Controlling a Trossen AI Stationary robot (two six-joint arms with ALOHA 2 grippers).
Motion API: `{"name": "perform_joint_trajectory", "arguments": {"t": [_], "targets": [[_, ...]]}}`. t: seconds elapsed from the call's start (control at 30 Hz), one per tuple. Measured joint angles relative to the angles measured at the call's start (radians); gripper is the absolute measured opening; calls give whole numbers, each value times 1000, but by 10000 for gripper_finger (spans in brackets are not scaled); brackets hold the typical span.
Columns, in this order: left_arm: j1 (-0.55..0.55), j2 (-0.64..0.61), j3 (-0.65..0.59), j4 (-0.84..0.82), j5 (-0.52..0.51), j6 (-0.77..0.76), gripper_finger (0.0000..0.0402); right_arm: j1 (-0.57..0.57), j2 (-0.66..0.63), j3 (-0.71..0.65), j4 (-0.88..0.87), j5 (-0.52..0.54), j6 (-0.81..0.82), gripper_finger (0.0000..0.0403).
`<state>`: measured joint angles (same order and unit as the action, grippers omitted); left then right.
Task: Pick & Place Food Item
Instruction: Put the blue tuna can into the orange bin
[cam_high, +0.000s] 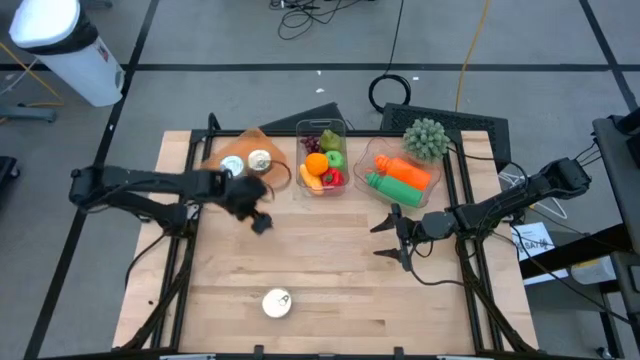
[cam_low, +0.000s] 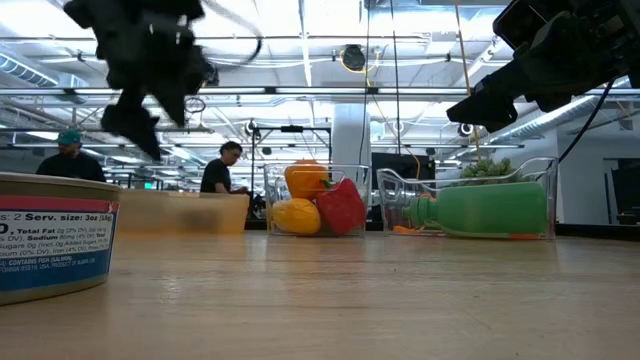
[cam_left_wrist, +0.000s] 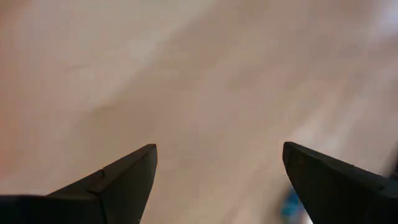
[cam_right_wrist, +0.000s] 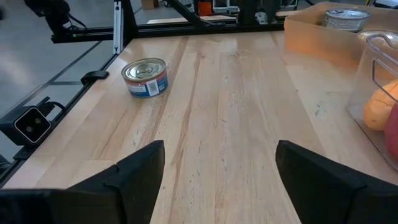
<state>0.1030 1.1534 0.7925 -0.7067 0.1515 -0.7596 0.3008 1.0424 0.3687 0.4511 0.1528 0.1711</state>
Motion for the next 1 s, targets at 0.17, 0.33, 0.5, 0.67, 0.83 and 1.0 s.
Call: {"name": "perform_joint_trajectory", "arguments": {"t": [0.17,0.33,0.5,0.67,0.83,1.0], "targets": [[-294,34,0,283,-126,-33,360,0,0,0,-1,0,0,294],[-533,150,-1,437,-237,-128,360,0,0,0,-11,0,4,294],[-649,253,-2,557,-15,-385,360,0,0,0,-15,0,8,294],[-755,340,1,653,79,-574,360,0,0,0,-13,0,30,294],[-764,390,-2,569,129,-630,360,2,0,0,-13,0,31,294],[-710,426,-1,630,48,-504,360,3,0,0,-14,-1,31,294]]}}
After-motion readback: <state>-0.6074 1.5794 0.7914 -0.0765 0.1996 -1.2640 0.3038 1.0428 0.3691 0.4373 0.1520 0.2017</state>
